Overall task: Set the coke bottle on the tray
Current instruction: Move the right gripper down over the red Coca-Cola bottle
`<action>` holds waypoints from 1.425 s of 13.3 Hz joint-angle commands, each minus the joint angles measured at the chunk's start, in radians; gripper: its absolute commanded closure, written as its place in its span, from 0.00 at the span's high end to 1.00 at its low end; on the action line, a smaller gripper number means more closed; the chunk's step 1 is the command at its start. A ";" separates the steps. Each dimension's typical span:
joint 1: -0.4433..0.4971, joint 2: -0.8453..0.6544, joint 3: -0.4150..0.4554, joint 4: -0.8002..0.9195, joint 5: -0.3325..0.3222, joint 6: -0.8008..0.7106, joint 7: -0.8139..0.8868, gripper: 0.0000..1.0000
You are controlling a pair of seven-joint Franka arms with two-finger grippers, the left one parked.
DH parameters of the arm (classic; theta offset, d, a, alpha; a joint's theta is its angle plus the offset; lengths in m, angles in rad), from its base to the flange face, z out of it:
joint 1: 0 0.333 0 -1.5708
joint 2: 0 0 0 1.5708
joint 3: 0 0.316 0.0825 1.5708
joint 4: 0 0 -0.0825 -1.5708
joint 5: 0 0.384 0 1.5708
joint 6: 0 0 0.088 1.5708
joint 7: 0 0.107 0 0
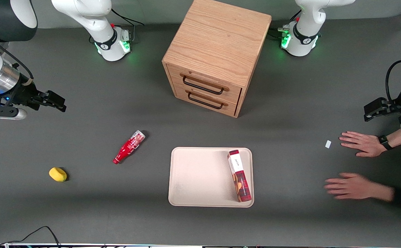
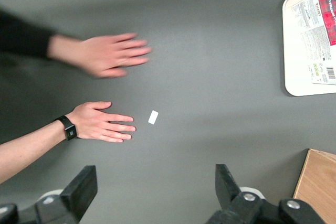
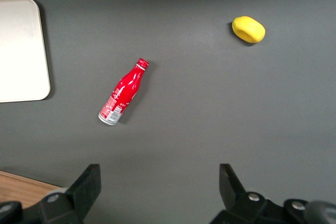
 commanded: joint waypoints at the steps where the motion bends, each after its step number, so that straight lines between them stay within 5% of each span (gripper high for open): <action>1: 0.005 0.001 0.006 0.007 0.007 0.005 0.022 1.00; 6: 0.005 0.002 0.046 0.001 0.014 0.011 0.056 1.00; 12: 0.040 0.223 0.101 -0.011 0.004 0.198 0.469 1.00; 19: 0.078 0.384 0.101 -0.181 -0.102 0.512 0.753 1.00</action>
